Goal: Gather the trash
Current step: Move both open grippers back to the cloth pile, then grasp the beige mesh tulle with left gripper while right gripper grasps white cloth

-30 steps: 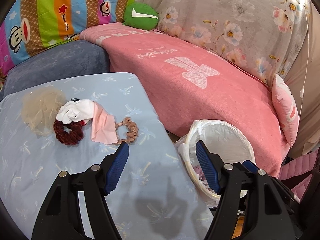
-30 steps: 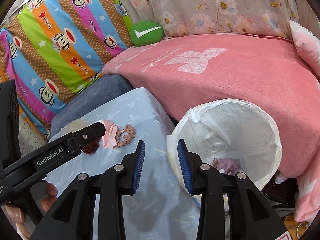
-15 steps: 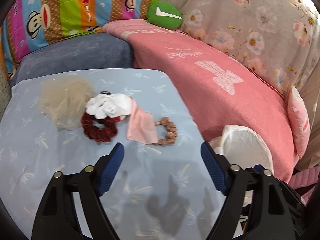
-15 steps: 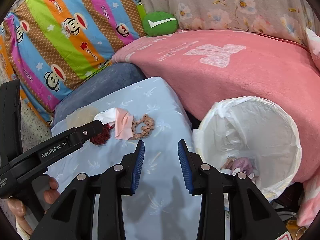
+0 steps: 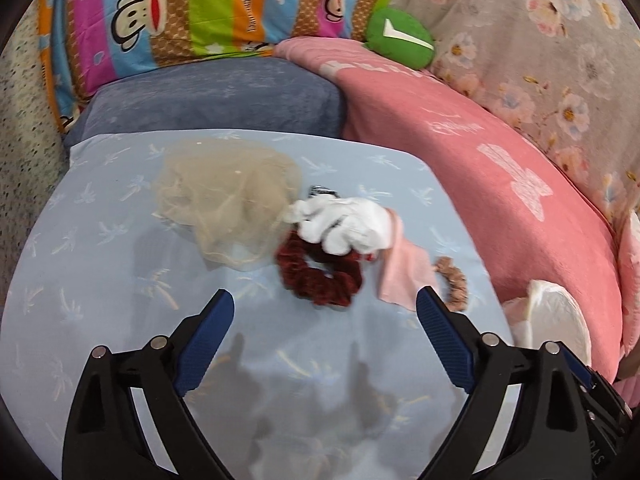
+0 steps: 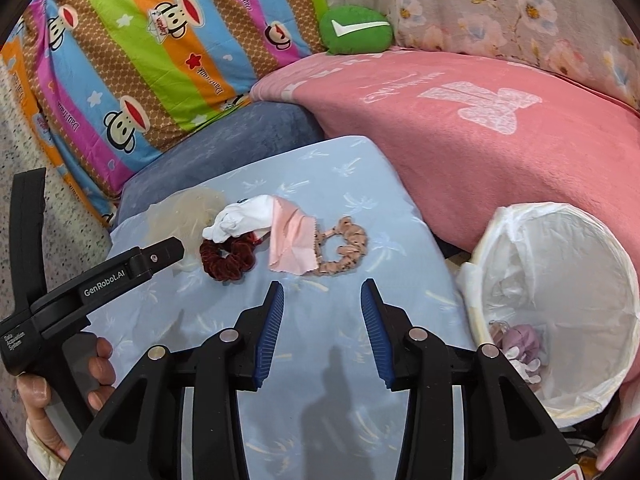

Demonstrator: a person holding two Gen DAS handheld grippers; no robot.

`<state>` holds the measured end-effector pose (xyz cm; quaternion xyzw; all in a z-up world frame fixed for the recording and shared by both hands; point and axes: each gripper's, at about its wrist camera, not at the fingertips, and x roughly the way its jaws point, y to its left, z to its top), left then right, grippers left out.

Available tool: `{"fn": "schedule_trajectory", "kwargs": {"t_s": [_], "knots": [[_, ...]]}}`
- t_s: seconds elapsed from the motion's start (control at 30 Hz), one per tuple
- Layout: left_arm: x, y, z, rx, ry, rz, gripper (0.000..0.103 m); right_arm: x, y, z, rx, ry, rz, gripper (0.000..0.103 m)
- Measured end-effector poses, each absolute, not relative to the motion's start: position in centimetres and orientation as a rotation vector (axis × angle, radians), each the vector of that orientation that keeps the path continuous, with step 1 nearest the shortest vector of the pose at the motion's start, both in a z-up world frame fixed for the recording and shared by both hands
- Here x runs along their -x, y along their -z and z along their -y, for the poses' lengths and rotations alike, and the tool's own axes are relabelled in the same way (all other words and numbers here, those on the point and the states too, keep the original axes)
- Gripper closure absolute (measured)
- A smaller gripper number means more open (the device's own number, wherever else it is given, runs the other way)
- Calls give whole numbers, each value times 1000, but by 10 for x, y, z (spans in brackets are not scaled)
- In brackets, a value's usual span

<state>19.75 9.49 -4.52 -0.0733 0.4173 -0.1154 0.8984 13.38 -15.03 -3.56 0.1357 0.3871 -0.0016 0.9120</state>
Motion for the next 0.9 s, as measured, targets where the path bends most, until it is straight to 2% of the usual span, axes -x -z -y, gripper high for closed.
{"fn": "schedule_trajectory", "kwargs": {"t_s": [0.43,0.9], "knots": [[-259,62,-152,191,91,-888,11,-205,47,103,-251,-65,-815,58],[-320,82,-157,287,114,-938,10,-294,68,56,-211,-122,-833,57]]}}
